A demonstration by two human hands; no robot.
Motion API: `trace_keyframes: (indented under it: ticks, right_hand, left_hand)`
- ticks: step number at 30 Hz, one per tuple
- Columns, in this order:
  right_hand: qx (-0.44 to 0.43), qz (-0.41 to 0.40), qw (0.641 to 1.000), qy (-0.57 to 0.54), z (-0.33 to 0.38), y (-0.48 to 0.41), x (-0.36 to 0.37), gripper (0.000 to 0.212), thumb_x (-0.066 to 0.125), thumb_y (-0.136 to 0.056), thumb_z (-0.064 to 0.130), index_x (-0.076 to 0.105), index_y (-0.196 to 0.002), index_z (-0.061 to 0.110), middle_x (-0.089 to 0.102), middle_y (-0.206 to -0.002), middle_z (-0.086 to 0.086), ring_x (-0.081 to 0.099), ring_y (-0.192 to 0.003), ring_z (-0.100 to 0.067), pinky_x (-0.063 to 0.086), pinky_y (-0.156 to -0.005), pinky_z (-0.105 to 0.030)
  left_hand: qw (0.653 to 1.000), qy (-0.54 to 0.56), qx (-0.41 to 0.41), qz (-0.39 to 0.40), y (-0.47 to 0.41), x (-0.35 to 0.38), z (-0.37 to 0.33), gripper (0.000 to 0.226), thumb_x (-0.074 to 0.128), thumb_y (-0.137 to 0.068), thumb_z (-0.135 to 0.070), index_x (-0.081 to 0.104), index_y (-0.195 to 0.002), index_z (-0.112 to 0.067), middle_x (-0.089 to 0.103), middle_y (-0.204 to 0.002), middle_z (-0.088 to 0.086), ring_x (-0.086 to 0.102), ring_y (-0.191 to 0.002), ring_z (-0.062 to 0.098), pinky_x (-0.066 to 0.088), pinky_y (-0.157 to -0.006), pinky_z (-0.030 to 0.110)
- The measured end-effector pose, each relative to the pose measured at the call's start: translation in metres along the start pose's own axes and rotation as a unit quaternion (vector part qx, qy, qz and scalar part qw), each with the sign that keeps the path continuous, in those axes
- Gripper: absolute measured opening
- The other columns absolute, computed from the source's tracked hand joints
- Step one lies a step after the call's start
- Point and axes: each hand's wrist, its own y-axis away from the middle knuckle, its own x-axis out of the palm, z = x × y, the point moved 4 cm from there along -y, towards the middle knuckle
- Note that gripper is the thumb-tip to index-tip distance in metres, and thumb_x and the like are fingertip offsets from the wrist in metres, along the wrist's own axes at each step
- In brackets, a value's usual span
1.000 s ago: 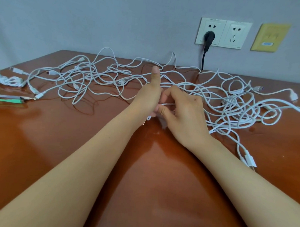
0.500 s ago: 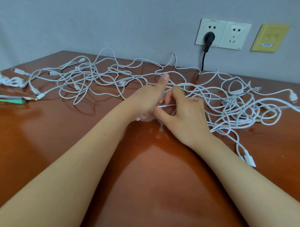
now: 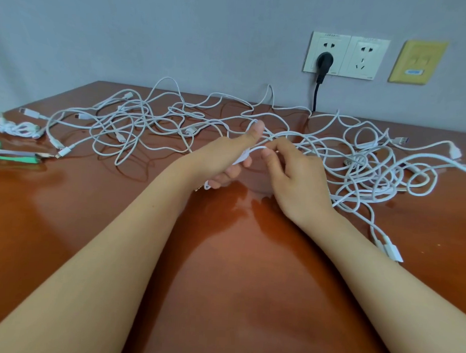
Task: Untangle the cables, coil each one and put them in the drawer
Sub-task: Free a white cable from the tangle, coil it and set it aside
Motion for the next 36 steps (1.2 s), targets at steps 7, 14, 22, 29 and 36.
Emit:
trace_keyframes:
  ticks: [7,14,22,29,36]
  right_hand:
    - [0.082,-0.028,0.995,-0.058,-0.012,-0.003,-0.001,0.015,0.049,-0.095,0.034,0.044,-0.086,0.023,0.061,-0.064,0.004,0.056,-0.07,-0.025,0.044,-0.082,-0.043]
    - [0.079,0.06,0.99,0.105,-0.009,-0.002,0.002,0.019,0.038,-0.096,0.029,0.052,-0.089,0.018,0.052,-0.075,0.006,0.055,-0.092,-0.025,0.021,-0.077,-0.03]
    - [0.045,0.106,0.988,0.103,-0.002,-0.001,0.004,0.024,0.029,-0.101,0.036,0.046,-0.088,0.023,0.06,-0.078,-0.002,0.056,-0.095,-0.033,0.026,-0.083,-0.036]
    - [0.029,0.123,0.987,0.102,-0.002,0.0,0.008,0.021,0.034,-0.099,0.037,0.047,-0.086,0.028,0.064,-0.074,0.003,0.059,-0.093,-0.026,0.029,-0.088,-0.036]
    - [0.026,0.129,0.987,0.092,-0.002,0.0,0.009,0.02,0.039,-0.098,0.035,0.049,-0.082,0.028,0.066,-0.072,0.004,0.062,-0.087,-0.021,0.034,-0.096,-0.043]
  left_hand:
    - [0.995,0.02,0.079,0.059,0.002,0.01,-0.009,0.034,0.037,-0.1,-0.034,0.044,-0.074,-0.013,0.026,-0.038,-0.008,0.017,-0.027,0.004,0.015,-0.036,0.011]
    - [0.978,0.124,0.099,-0.138,-0.007,-0.012,-0.005,0.038,0.035,-0.102,-0.032,0.061,-0.086,-0.009,0.029,-0.034,-0.009,0.019,-0.025,0.005,0.015,-0.035,0.01]
    - [0.954,0.221,0.109,-0.17,-0.008,-0.017,-0.006,0.043,0.032,-0.102,-0.034,0.061,-0.081,-0.011,0.025,-0.036,-0.007,0.017,-0.025,0.006,0.014,-0.035,0.011]
    - [0.934,0.127,0.105,-0.317,-0.009,-0.032,-0.001,0.044,0.034,-0.102,-0.033,0.046,-0.062,-0.018,0.036,-0.026,-0.009,0.032,-0.024,0.003,0.027,-0.037,0.019]
    - [0.917,0.279,0.09,-0.272,-0.014,-0.031,0.008,0.041,0.03,-0.103,-0.033,0.039,-0.069,-0.014,0.062,-0.044,-0.003,0.061,-0.041,0.009,0.051,-0.045,0.021]
